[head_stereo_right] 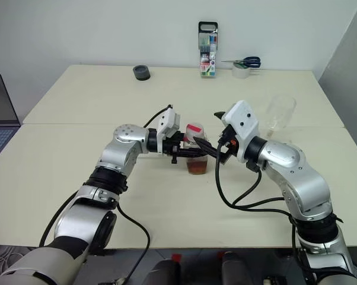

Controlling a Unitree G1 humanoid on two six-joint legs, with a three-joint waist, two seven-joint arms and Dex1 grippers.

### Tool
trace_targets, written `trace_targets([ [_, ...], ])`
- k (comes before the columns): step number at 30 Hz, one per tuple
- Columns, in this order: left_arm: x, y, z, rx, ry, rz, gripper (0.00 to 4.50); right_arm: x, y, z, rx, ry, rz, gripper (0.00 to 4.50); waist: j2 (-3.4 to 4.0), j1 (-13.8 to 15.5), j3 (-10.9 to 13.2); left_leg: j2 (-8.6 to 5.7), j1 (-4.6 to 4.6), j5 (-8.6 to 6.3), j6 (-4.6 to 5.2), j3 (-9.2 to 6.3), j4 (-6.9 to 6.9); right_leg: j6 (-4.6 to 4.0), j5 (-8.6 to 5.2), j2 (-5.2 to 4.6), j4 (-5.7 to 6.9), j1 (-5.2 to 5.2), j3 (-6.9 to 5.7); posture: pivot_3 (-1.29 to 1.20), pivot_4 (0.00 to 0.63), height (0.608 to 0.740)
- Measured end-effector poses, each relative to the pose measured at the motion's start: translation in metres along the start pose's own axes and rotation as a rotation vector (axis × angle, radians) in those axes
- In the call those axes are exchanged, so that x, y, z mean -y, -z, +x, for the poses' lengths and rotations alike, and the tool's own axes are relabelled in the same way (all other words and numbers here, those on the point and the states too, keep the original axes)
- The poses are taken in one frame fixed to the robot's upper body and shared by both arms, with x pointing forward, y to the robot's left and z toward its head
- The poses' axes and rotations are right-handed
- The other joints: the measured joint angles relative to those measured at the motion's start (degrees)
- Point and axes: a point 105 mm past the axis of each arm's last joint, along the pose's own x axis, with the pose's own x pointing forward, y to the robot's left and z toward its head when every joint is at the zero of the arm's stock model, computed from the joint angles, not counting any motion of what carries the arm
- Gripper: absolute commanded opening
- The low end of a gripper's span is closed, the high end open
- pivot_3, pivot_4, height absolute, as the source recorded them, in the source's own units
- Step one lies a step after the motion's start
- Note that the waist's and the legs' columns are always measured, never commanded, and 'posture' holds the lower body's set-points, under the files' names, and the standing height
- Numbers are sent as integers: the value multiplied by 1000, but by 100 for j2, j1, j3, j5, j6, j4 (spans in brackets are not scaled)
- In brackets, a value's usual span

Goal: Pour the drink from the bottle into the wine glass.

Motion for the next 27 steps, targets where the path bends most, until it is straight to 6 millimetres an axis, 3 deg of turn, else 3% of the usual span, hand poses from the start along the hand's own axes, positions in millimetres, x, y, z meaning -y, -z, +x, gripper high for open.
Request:
trace_targets([
  [27, 1, 1, 0, 0, 0, -3, 1692, 6, 3, -6, -27, 5, -14, 4500, 0, 1, 0, 0, 0, 0, 0, 1, 0, 0, 0, 0, 0, 0, 0, 0, 150, 740],
])
